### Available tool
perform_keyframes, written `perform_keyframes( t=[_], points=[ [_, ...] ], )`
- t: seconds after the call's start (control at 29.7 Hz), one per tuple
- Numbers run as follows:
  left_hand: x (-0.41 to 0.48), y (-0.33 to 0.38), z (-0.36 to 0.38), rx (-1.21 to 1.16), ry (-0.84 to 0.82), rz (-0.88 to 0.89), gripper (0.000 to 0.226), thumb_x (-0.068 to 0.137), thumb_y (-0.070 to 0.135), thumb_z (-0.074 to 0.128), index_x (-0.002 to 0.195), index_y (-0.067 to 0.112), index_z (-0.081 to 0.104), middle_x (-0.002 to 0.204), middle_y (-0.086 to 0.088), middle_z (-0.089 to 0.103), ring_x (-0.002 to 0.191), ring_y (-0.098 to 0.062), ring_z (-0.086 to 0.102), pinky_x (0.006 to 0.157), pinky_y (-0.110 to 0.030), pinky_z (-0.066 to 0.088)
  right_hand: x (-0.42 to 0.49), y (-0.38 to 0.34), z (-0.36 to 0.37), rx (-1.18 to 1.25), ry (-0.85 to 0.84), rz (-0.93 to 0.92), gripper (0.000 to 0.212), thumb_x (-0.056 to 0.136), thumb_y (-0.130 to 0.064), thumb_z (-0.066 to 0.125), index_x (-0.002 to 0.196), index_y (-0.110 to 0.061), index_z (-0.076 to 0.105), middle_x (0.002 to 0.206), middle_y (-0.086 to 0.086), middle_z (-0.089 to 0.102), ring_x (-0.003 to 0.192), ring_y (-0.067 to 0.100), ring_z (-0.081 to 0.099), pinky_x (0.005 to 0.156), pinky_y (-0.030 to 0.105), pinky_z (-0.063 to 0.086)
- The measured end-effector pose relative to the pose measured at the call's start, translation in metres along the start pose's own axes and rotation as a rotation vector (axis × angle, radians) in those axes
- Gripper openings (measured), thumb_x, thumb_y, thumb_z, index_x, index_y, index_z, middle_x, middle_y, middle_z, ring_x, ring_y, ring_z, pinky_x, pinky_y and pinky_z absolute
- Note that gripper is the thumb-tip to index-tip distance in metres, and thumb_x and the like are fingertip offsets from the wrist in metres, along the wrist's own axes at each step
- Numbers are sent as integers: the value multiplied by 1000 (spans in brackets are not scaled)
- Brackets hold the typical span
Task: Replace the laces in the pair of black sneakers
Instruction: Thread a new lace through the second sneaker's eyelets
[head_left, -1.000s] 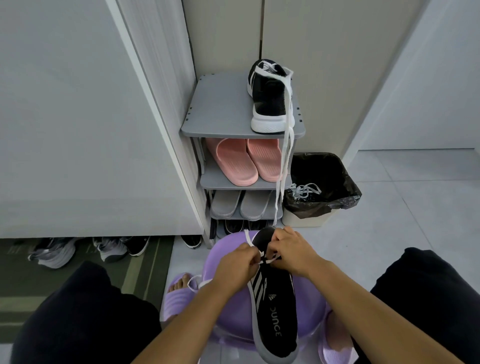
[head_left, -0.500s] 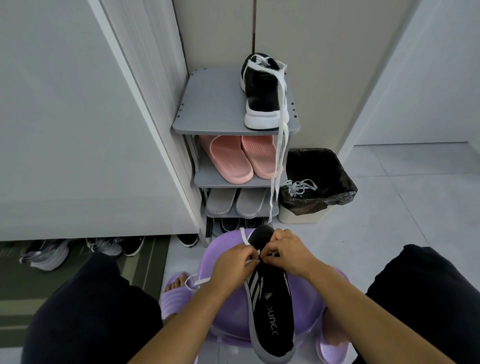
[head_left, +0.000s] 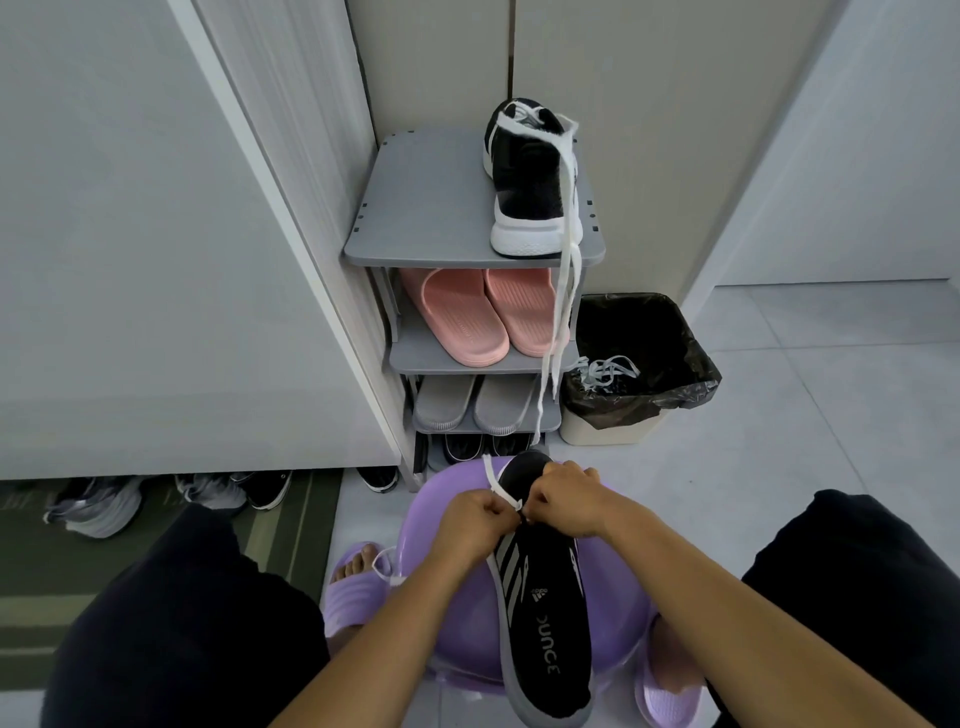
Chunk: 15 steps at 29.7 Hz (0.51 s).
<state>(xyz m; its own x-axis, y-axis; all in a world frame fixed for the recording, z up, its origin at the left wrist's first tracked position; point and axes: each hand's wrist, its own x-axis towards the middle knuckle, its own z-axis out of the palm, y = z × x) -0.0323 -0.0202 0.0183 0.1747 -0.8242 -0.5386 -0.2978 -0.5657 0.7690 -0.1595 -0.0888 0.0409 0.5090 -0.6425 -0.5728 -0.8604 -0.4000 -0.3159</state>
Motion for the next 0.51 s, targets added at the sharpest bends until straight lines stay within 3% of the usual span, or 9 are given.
perform_keyframes(
  t=[0.1, 0.17, 0.3, 0.37, 0.44, 0.51],
  points=[
    [1, -5, 3, 228, 58, 113, 28, 82, 17, 62, 59, 29, 52, 64, 4, 57, 61, -12, 51, 60, -24, 43, -1, -6, 0, -71, -12, 11, 32, 95, -31, 41, 111, -16, 64, 125, 11, 45, 119, 29, 36, 99, 38, 26],
    [1, -2, 3, 232, 44, 72, 30, 82, 16, 60, 56, 26, 48, 61, 2, 52, 59, -16, 46, 59, -27, 38, -3, -5, -4, -68, -48, -9, 31, 95, -31, 41, 112, -18, 64, 121, 11, 44, 119, 29, 36, 98, 38, 26],
    [1, 4, 3, -277, 5, -335, 33, 80, 6, 56, 52, 14, 41, 39, 4, 28, 35, -11, 21, 43, -18, 15, -6, 3, -9, 17, -80, -41, 24, 92, -33, 50, 104, -23, 67, 103, 1, 37, 116, 27, 37, 97, 37, 26],
    [-1, 8, 2, -376, -74, -425, 32, 83, 9, 54, 53, 11, 44, 33, 6, 25, 27, -8, 17, 39, -12, 13, -5, 2, -8, 66, -51, 8, 24, 91, -33, 50, 100, -22, 70, 102, 0, 40, 118, 26, 38, 97, 38, 26],
    [-2, 10, 0, -326, -121, -450, 34, 86, 13, 56, 54, 11, 46, 31, 6, 27, 25, -7, 19, 36, -12, 14, -1, -3, -5, 29, 2, 62, 26, 90, -33, 50, 98, -19, 70, 106, 3, 46, 118, 26, 40, 97, 38, 28],
    [3, 8, -4, -101, -101, -370, 34, 88, 18, 59, 56, 11, 47, 37, 4, 37, 32, -8, 31, 39, -18, 23, 1, -7, 1, -57, 125, 97, 27, 90, -32, 50, 104, -18, 68, 116, 7, 51, 116, 27, 44, 96, 37, 33]
  ],
)
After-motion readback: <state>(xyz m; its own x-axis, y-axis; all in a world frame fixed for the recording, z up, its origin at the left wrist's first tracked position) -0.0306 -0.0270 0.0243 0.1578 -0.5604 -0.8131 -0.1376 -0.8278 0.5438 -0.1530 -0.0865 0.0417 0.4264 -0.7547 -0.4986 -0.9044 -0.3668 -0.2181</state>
